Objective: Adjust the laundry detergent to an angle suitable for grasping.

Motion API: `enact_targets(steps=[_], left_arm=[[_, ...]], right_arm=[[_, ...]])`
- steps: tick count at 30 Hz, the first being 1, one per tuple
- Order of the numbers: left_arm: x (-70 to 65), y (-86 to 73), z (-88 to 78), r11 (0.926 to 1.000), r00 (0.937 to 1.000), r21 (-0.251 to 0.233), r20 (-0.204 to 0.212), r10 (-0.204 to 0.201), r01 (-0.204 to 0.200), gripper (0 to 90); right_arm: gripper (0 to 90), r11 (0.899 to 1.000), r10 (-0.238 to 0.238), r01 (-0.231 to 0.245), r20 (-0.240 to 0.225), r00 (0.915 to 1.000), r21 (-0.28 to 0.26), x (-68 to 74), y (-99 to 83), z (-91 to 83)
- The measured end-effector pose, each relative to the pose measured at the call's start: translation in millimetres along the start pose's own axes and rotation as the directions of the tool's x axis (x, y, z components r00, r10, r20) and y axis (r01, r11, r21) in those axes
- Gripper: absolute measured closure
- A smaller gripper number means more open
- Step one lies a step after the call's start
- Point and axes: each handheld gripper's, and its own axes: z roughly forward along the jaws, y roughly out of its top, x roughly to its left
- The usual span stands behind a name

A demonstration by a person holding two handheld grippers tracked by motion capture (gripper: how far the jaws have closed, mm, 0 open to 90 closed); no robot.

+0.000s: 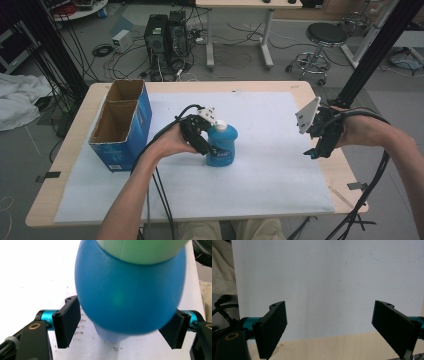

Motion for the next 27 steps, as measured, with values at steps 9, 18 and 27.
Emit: enact_targets(steps=[9, 18, 27], left_arm=[[-2.1, -0.2, -14.3, 0.9991, 0.9994, 0.041, -0.033, -0.008, 0.010, 20.5], [-0.7, -1.3, -37.9, 0.9950, 0.9976, 0.099, -0.069, -0.003, 0.010, 20.5], [16.1, 3.0, -67.2, 0.9780, 0.9916, 0.209, -0.128, 0.018, 0.009, 16.4]], right_arm=[[11.9, 1.000, -0.007, 0.007, -0.002, 1.0000, 0.003, -0.4, 2.1, 0.8], [11.9, 1.000, -0.016, 0.016, -0.006, 0.9998, 0.005, -0.4, 5.0, 2.0], [11.9, 1.000, -0.018, 0.018, -0.006, 0.9998, 0.009, -0.4, 6.6, 3.3]])
